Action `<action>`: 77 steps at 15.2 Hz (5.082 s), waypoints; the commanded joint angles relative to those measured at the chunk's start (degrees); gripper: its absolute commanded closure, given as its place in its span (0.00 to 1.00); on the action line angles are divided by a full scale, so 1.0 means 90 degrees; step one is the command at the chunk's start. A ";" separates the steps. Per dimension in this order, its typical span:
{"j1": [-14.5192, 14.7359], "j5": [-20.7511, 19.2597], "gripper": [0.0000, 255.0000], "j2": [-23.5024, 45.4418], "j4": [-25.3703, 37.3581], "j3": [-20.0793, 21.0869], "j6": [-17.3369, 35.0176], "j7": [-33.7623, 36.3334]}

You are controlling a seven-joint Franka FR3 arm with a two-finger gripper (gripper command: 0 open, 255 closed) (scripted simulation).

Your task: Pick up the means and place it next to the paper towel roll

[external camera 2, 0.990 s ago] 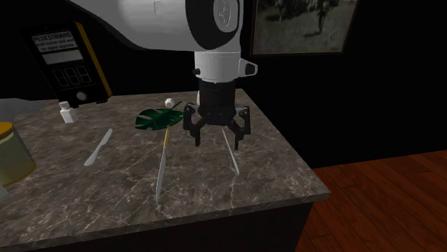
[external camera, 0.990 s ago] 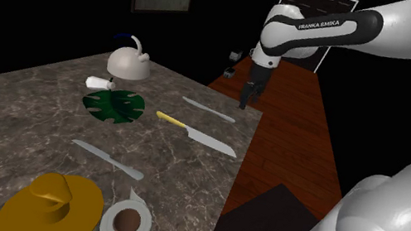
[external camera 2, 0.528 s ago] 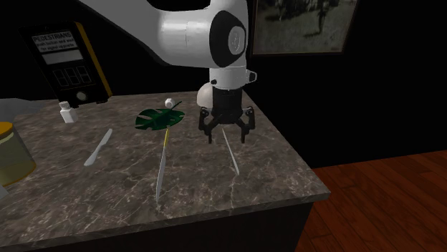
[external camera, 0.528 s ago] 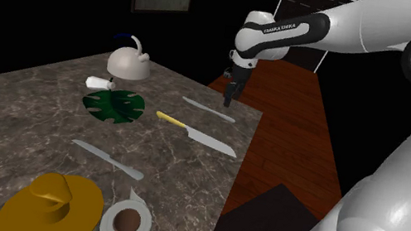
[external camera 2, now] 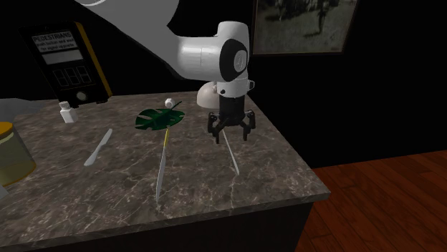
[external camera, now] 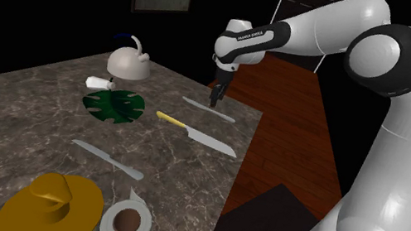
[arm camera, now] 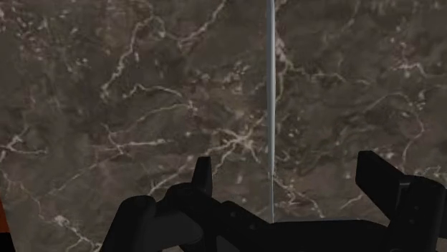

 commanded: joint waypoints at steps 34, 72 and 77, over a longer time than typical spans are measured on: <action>0.0010 -0.0048 1.00 -0.0225 0.0250 -0.0013 -0.0467 0.0002; -0.0048 -0.0053 1.00 -0.0232 0.3529 -0.0054 -0.3752 -0.0048; -0.0091 -0.0010 1.00 -0.0014 0.4282 -0.0064 -0.4289 -0.0077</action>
